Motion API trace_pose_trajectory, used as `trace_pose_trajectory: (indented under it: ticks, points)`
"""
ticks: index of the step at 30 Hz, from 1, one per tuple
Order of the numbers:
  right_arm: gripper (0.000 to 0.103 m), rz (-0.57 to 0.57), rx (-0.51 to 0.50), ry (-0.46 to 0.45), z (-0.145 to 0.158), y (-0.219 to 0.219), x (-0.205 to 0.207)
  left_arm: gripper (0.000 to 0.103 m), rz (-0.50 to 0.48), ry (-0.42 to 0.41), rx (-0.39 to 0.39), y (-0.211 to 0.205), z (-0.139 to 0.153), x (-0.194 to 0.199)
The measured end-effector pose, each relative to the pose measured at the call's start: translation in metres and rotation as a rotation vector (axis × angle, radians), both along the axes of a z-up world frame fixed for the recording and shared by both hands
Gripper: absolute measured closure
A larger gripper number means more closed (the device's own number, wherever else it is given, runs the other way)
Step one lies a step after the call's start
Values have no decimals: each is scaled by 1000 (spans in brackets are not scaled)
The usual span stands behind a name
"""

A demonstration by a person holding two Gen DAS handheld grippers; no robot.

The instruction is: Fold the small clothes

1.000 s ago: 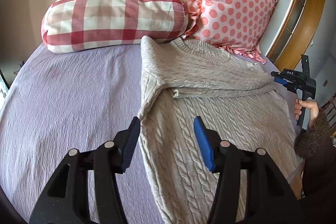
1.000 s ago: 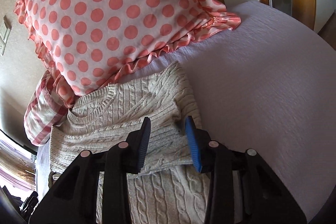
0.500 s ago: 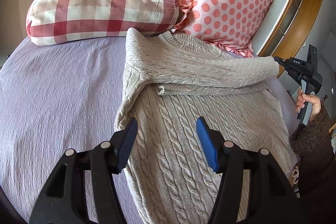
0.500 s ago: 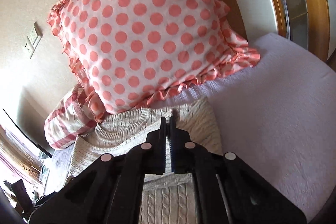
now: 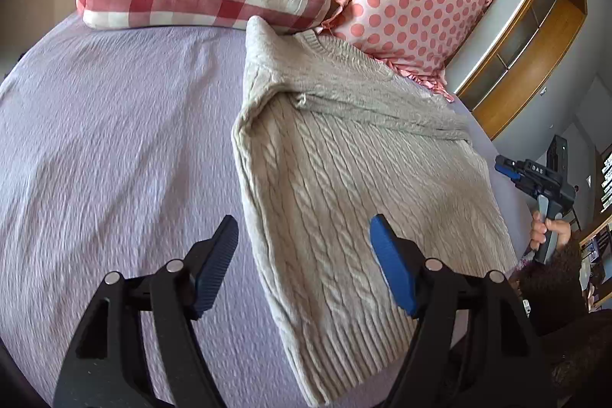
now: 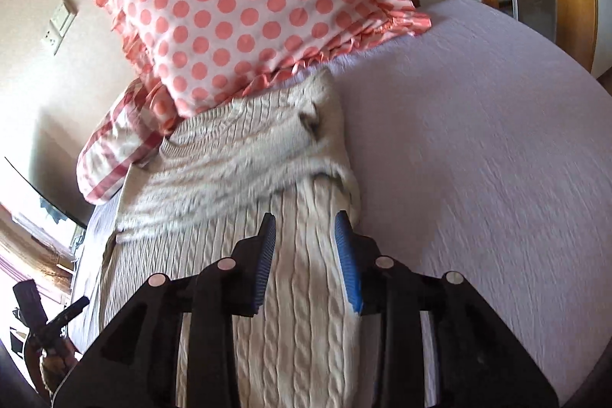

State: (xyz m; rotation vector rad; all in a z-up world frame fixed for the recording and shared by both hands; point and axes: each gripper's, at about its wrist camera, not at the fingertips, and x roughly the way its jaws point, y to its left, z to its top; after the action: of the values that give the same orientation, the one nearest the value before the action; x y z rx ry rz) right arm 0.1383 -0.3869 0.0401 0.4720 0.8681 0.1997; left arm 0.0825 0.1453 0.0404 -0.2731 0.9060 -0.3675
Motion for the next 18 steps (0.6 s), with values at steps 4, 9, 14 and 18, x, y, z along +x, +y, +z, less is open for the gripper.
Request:
trace_pose_trajectory:
  ticks: [4, 9, 14, 18]
  points:
    - [69, 14, 36, 57, -19, 1, -43, 32, -6, 49, -40, -2, -16, -21]
    - [69, 58, 70, 67, -30, 7, -79, 32, 5, 38, -61, -6, -21, -48]
    - [69, 100, 137, 27, -36, 10, -105, 33, 18, 33, -61, -12, -20, -68]
    - [95, 195, 187, 14, -44, 26, -115, 68, 13, 55, -73, -21, -22, -72]
